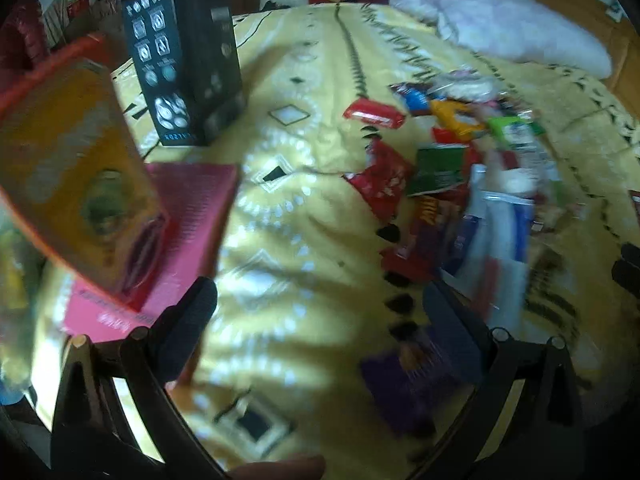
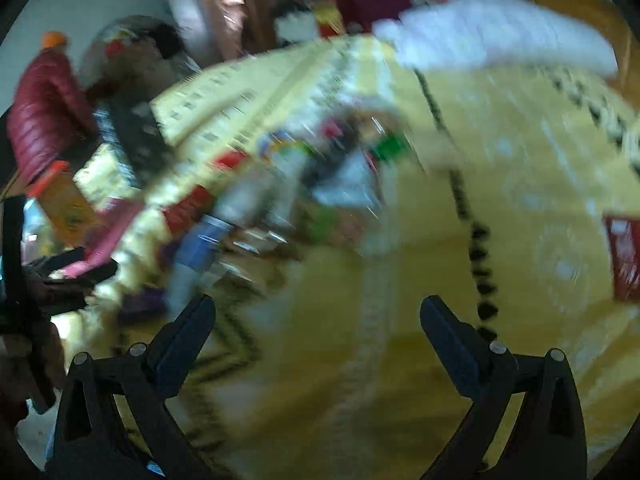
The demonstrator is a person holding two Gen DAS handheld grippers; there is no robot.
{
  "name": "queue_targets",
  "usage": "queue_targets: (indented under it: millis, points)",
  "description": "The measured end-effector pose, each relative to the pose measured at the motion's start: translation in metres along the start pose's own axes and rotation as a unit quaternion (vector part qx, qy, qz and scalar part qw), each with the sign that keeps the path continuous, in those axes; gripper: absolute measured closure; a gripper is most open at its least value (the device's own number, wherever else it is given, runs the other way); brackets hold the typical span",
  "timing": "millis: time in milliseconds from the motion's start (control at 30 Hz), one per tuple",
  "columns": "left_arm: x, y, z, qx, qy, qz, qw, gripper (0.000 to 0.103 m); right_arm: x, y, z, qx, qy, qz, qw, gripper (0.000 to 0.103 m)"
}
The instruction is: Organize snacks
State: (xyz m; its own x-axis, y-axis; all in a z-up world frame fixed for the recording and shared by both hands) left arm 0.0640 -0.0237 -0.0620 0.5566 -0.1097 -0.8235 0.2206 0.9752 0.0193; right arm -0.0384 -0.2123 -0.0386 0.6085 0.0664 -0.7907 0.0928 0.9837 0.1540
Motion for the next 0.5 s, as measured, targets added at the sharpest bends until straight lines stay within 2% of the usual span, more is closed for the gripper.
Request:
queue_targets:
  millis: [133, 200, 500]
  points:
    - [0.035, 0.003, -0.01, -0.02, 0.018, 0.018, 0.9995, 0.0, 0.037, -0.013, -0.001, 0.006, 0.018, -0.004, 1.0, 0.0]
    - [0.042, 0.005, -0.013, -0.036, 0.018, 0.014, 0.9991, 0.0, 0.049, -0.017, 0.003, 0.003, 0.019, -0.009, 1.0, 0.0]
    - [0.044, 0.006, -0.014, -0.044, -0.009, 0.011, 0.9989, 0.0, 0.075, -0.015, 0.006, -0.027, 0.006, -0.042, 0.999, 0.0]
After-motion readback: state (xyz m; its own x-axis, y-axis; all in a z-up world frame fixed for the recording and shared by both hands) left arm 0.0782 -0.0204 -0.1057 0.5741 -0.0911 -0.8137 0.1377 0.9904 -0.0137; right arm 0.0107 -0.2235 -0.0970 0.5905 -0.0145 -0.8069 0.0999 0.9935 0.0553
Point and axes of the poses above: each gripper's, at about its wrist camera, not at the fingertips, and x roughly the way its jaws point, y to its left, z to its top, the point moved 10 cm from there along x, roughly the way its jaws point, and after that the axes turned 4 degrees about -z, right-handed, at the moved point
